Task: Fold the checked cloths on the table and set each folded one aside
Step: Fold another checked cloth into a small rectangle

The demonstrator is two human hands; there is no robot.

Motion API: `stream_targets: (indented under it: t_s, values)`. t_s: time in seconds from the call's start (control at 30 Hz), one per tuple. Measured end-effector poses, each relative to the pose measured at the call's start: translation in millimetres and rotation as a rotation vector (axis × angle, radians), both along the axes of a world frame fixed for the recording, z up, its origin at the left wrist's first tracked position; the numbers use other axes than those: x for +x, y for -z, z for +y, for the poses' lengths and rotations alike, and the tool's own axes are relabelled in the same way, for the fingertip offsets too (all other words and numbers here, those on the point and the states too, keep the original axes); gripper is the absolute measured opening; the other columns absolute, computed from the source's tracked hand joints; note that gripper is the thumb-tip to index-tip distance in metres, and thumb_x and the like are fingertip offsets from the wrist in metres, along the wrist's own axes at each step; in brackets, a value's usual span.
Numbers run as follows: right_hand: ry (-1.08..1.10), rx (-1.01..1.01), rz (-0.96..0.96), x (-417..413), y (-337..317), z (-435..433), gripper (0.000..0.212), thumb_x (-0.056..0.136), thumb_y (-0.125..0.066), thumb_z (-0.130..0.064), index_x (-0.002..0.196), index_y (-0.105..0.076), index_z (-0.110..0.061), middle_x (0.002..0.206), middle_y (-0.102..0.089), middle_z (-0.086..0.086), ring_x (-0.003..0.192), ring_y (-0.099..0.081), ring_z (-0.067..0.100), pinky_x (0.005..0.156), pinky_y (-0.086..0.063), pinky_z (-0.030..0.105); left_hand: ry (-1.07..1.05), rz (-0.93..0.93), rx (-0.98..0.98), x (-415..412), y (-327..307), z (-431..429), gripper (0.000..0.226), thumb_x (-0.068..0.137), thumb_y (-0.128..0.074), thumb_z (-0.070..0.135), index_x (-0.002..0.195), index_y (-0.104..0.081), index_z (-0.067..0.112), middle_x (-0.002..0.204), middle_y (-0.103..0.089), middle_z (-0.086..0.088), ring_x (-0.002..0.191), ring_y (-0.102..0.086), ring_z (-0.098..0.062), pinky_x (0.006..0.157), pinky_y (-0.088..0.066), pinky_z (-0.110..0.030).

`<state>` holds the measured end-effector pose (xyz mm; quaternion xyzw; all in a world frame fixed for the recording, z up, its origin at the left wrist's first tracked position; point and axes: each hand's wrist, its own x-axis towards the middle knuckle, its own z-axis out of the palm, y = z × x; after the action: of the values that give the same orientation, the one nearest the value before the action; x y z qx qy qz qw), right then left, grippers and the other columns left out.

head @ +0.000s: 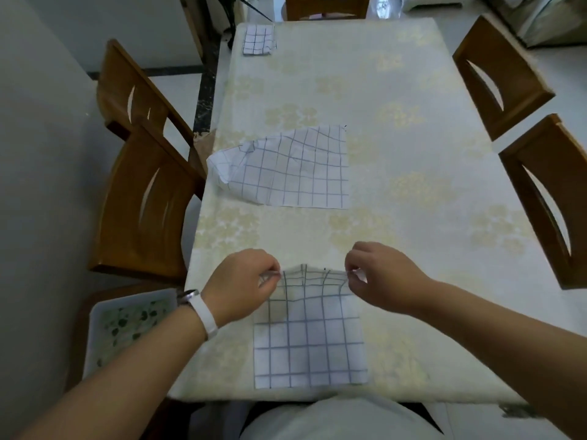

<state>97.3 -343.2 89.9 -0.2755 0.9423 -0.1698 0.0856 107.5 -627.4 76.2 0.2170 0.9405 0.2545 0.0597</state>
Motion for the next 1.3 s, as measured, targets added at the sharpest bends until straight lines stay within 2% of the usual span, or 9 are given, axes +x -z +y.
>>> stream_targets:
  t_s: [0.13, 0.23, 0.43, 0.67, 0.9, 1.0, 1.17, 1.23, 1.3]
  values:
    - [-0.092, -0.008, 0.067, 48, 15, 4, 0.004, 0.08, -0.059, -0.02, 0.079, -0.063, -0.018, 0.077, -0.059, -0.002, 0.064, -0.051, 0.017, 0.054, -0.045, 0.03, 0.186, 0.228, -0.149, 47, 13, 1, 0.009, 0.082, -0.059, 0.021, 0.074, -0.064, 0.019, 0.071, -0.059, 0.002, 0.064, -0.052, -0.02, 0.057, -0.042, -0.036]
    - [-0.158, 0.004, 0.059, 78, 37, 7, 0.002, 0.08, -0.059, -0.019, 0.079, -0.061, -0.019, 0.077, -0.056, -0.002, 0.064, -0.048, 0.018, 0.054, -0.042, 0.029, 0.308, 0.279, -0.216, 80, 34, 6, 0.009, 0.076, -0.062, 0.016, 0.068, -0.057, 0.018, 0.069, -0.053, -0.001, 0.063, -0.047, -0.023, 0.057, -0.037, -0.035]
    - [-0.26, 0.166, -0.017, 115, 90, 13, 0.003, 0.076, -0.057, -0.023, 0.077, -0.058, -0.02, 0.079, -0.055, -0.001, 0.067, -0.05, 0.02, 0.054, -0.043, 0.03, 0.411, 0.198, -0.354, 119, 89, 10, 0.015, 0.061, -0.064, 0.013, 0.069, -0.053, 0.019, 0.069, -0.052, -0.001, 0.061, -0.047, -0.023, 0.057, -0.035, -0.032]
    - [-0.28, 0.283, -0.105, 134, 125, 13, 0.018, 0.073, -0.066, -0.031, 0.088, -0.061, -0.022, 0.092, -0.057, 0.001, 0.078, -0.054, 0.022, 0.064, -0.047, 0.031, 0.342, 0.058, -0.427, 132, 120, 13, 0.02, 0.052, -0.067, 0.015, 0.069, -0.056, 0.019, 0.07, -0.053, -0.002, 0.063, -0.048, -0.024, 0.054, -0.035, -0.031]
    - [-0.224, 0.341, -0.124, 134, 135, 13, 0.021, 0.075, -0.059, -0.032, 0.092, -0.064, -0.021, 0.099, -0.06, 0.003, 0.084, -0.057, 0.023, 0.068, -0.05, 0.033, 0.279, -0.002, -0.39, 136, 130, 10, 0.009, 0.061, -0.058, 0.02, 0.069, -0.057, 0.018, 0.071, -0.052, -0.002, 0.063, -0.047, -0.023, 0.053, -0.033, -0.031]
    - [-0.225, 0.332, -0.126, 133, 134, 11, 0.02, 0.074, -0.065, -0.029, 0.091, -0.062, -0.02, 0.095, -0.058, 0.003, 0.08, -0.054, 0.022, 0.066, -0.047, 0.031, 0.266, -0.035, -0.355, 138, 129, 9, 0.017, 0.061, -0.068, 0.026, 0.071, -0.057, 0.018, 0.072, -0.053, -0.001, 0.063, -0.049, -0.022, 0.052, -0.038, -0.031]
    - [-0.255, 0.347, -0.165, 130, 123, 9, 0.027, 0.07, -0.059, -0.042, 0.087, -0.061, -0.02, 0.092, -0.058, 0.003, 0.078, -0.054, 0.023, 0.065, -0.047, 0.033, 0.235, -0.064, -0.294, 140, 121, 6, 0.025, 0.072, -0.062, 0.044, 0.076, -0.061, 0.019, 0.076, -0.056, 0.002, 0.066, -0.051, -0.019, 0.055, -0.04, -0.03]
    - [-0.258, 0.333, -0.16, 126, 114, 5, 0.031, 0.072, -0.055, -0.048, 0.084, -0.062, -0.02, 0.088, -0.058, 0.001, 0.076, -0.053, 0.022, 0.065, -0.047, 0.033, 0.207, -0.027, -0.237, 132, 115, 8, 0.022, 0.076, -0.062, 0.041, 0.079, -0.063, 0.019, 0.08, -0.059, 0.002, 0.07, -0.053, -0.018, 0.058, -0.041, -0.03]
    - [-0.229, 0.316, -0.115, 115, 104, -3, 0.025, 0.074, -0.055, -0.043, 0.082, -0.06, -0.02, 0.083, -0.056, 0.001, 0.072, -0.051, 0.021, 0.063, -0.047, 0.033, 0.2, 0.036, -0.18, 116, 108, 13, 0.015, 0.078, -0.062, 0.033, 0.082, -0.065, 0.018, 0.087, -0.063, 0.0, 0.077, -0.057, -0.019, 0.061, -0.045, -0.031]
